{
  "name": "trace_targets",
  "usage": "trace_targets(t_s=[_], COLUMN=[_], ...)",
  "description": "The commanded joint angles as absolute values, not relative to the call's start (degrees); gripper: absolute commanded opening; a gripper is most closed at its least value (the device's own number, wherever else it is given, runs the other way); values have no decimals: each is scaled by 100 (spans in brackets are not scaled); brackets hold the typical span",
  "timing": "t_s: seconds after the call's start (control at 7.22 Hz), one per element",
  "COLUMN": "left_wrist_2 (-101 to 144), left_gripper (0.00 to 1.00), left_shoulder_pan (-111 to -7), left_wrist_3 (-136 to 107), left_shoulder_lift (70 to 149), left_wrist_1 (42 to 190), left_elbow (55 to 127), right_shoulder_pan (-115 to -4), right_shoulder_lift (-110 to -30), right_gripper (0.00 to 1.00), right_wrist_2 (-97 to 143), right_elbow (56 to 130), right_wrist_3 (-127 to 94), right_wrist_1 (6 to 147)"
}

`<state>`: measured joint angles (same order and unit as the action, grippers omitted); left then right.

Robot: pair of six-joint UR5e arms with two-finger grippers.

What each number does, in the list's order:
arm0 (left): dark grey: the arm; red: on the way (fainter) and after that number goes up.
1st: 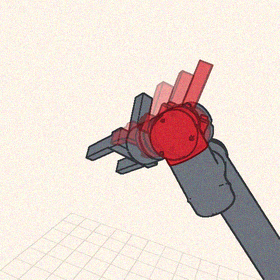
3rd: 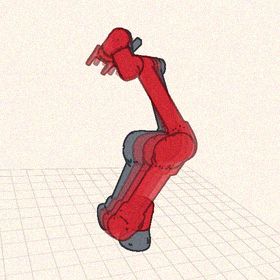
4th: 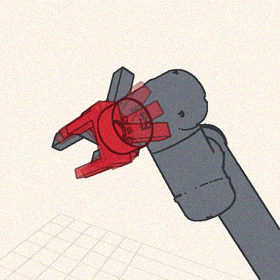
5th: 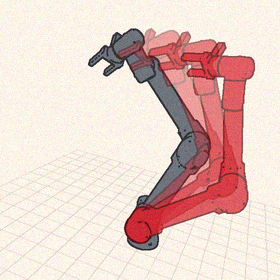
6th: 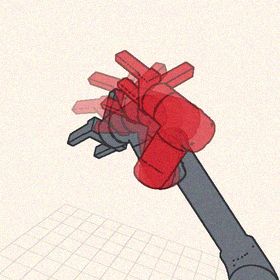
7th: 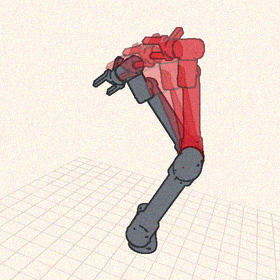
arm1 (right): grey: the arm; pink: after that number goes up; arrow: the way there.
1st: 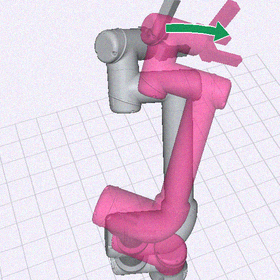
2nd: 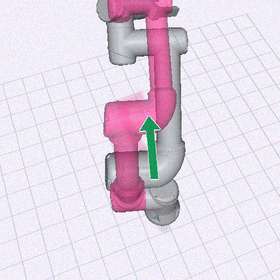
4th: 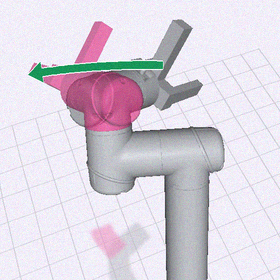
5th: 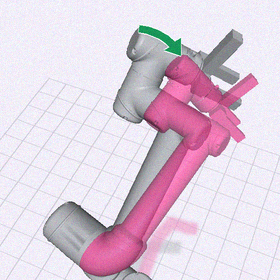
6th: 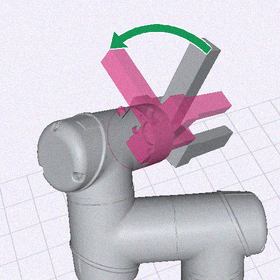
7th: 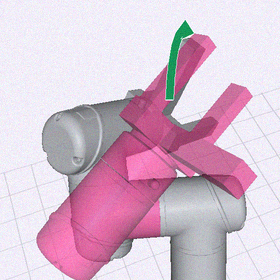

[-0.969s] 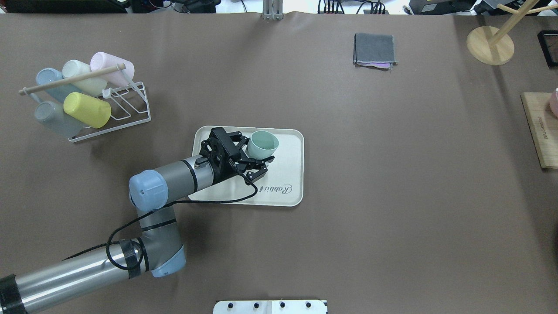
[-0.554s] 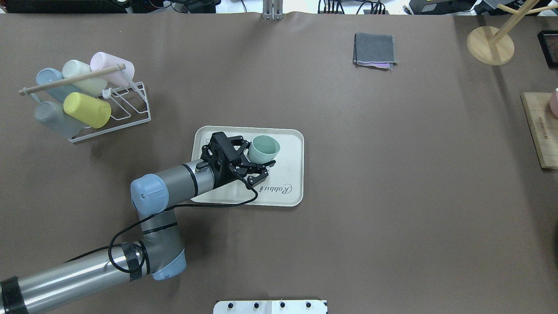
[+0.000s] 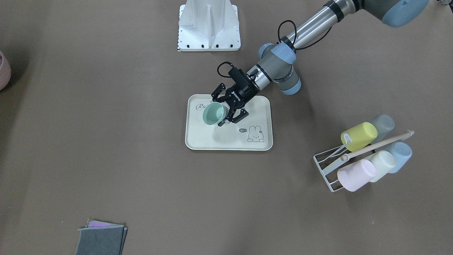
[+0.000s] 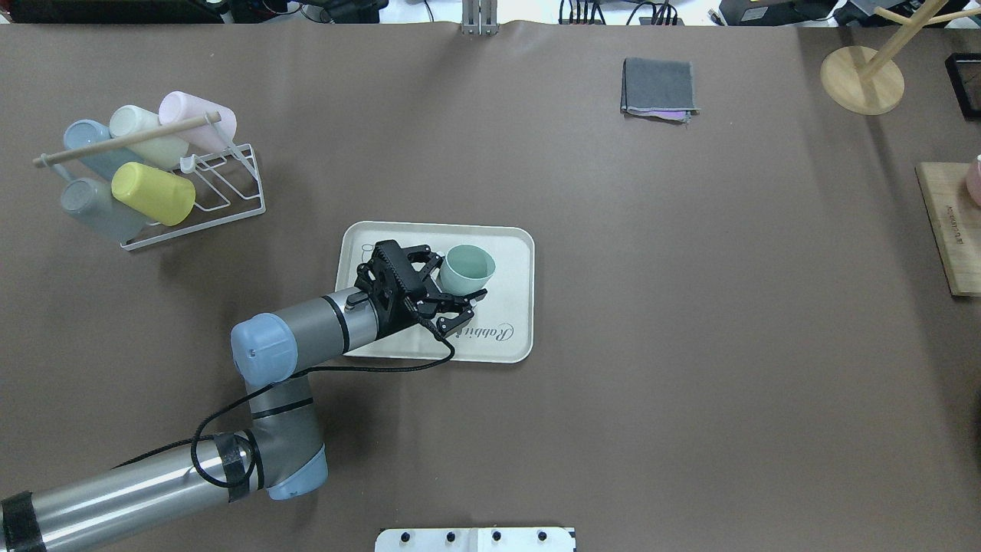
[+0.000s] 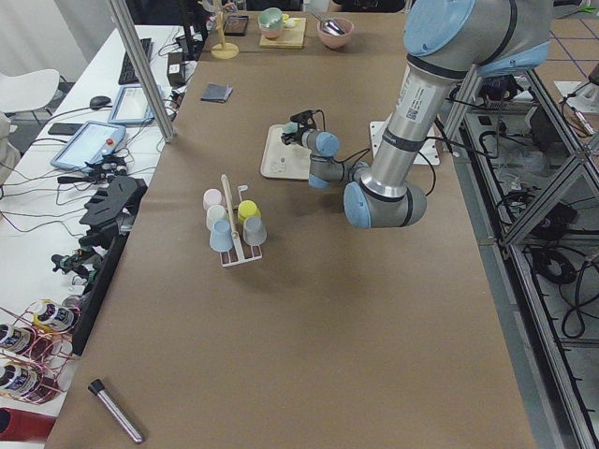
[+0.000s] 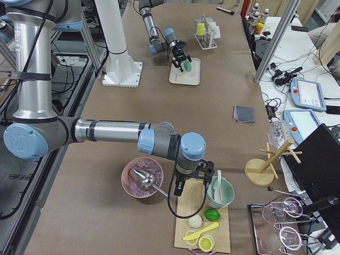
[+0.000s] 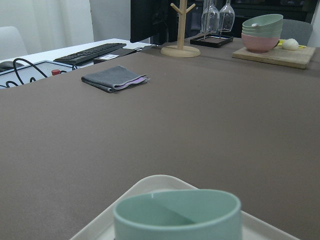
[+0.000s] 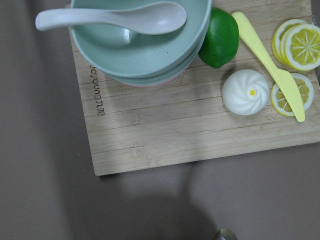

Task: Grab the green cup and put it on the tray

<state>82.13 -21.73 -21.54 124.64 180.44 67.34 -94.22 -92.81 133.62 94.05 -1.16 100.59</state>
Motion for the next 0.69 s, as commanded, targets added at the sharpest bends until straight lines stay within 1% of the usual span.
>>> trace_targets(t_s=[0.0,0.14,0.42,0.55], left_wrist_2=[8200,8200,8200,8200], left_gripper=[74,76,87,87], left_shoulder_pan=[-2153,-2153,-2162,-2153], left_wrist_3=[-2118,-2118,-2118,-2118], left_shoulder_lift=[12410,12401,12393,12358], left_wrist_1=[18053,18088,18088,18097], left_elbow=[6759,6759,6759,6767], right_shoulder_pan=[-9422,-9422,-9422,-9422], right_shoulder_lift=[-9299,-9308,-9325,-9325], right_gripper=[100,100,100,100], right_wrist_2=[13359,13368,13368,13368], right_elbow=[9396,9404,9422,9422], right_wrist_3=[-79,-79,-70,-70], right_wrist_1=[10046,10046,10037,10037])
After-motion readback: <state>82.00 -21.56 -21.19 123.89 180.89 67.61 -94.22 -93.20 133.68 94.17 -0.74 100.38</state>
